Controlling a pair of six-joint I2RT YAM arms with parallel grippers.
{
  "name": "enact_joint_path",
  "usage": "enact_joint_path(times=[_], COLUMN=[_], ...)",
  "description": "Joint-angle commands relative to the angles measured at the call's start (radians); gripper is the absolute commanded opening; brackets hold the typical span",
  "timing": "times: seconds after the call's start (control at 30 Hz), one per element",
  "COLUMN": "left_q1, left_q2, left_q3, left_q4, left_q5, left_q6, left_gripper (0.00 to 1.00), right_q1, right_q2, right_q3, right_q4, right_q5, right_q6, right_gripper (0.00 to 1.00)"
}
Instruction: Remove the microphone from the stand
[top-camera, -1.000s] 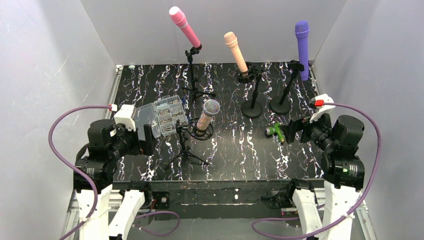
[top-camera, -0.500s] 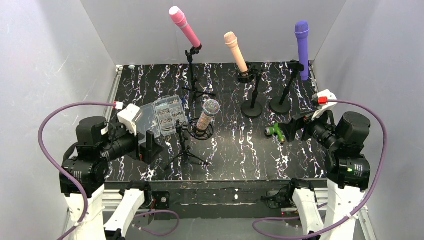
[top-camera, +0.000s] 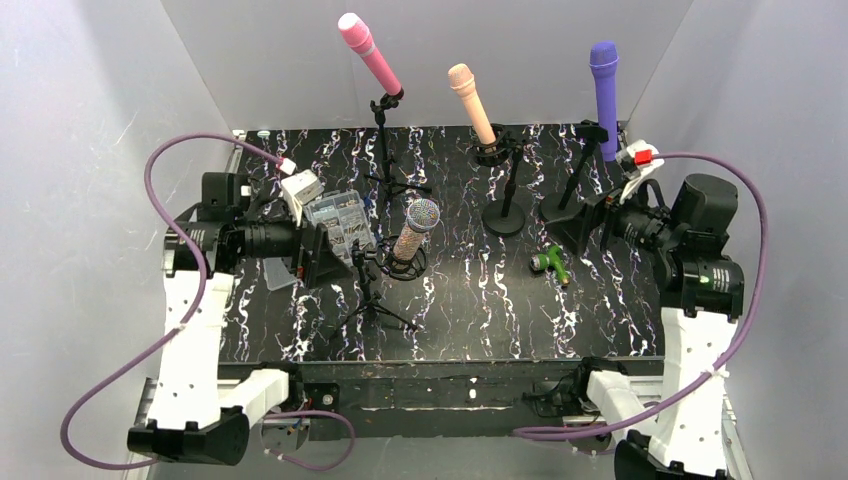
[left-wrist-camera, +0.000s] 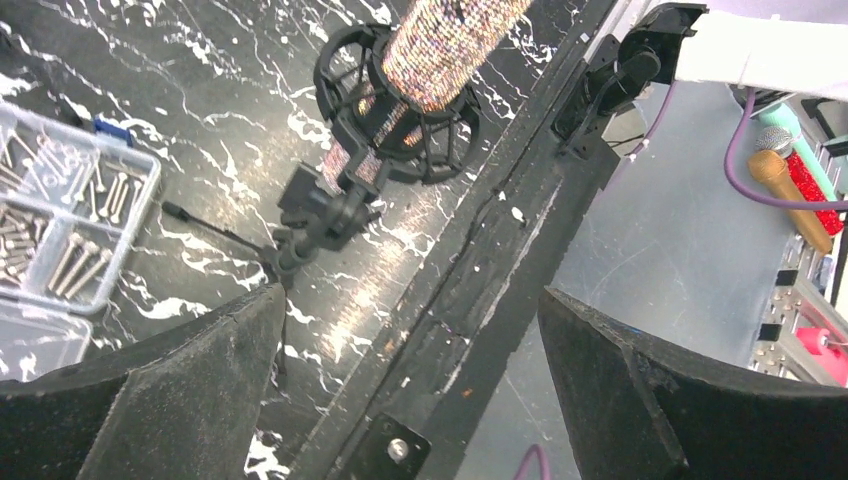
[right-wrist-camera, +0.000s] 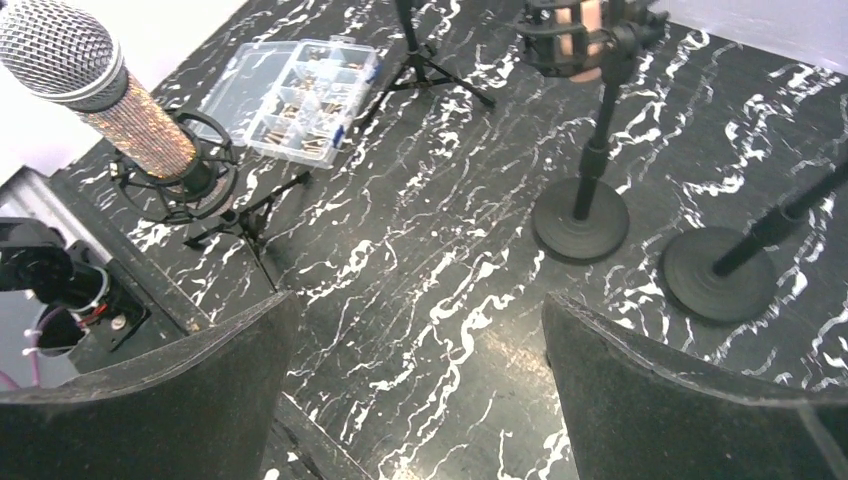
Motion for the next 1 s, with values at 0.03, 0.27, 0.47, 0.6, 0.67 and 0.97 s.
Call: enact_joint_path(times=[0.03, 0.27, 0.47, 0.6, 0.67, 0.97], left_q1=[0.001, 0.001, 0.001, 0.001, 0.0, 0.001], left_q2=[0.069, 0.089, 0.078, 0.073, 0.073, 0.084], left_q3=[-0.017, -0.098, -0.234, -0.304, -0.325, -0.351], left_q4=[0.064, 0.06, 0.082, 0.126, 0.147, 0.263], left_q5=[0.129, 0.219, 0.304, 0.29, 0.292, 0.251], left_q6=[0.126, 0.236, 0.351, 0.384, 0.393, 0.279], left_gripper=[0.99, 0.99, 0.99, 0.99, 0.99, 0.92], right_q1=[0.101, 0.428, 0.579, 0.65, 0.667, 0.725], right_q2=[0.045, 0.12, 0.221, 0.268, 0.288, 0.353], right_q3=[0.051, 0.03, 0.068, 0.069, 0.06, -0.001], right_q4=[0.09, 0.148, 0.178, 0.235, 0.287, 0.499], right_q5=[-0.054, 0.076, 0.003, -0.011, -0.014, -0.06], right_q6=[0.009, -0.054, -0.094, -0.117, -0.105, -0.031], right_gripper=[1.0, 1.0, 0.92, 0.94, 0.94, 0.94])
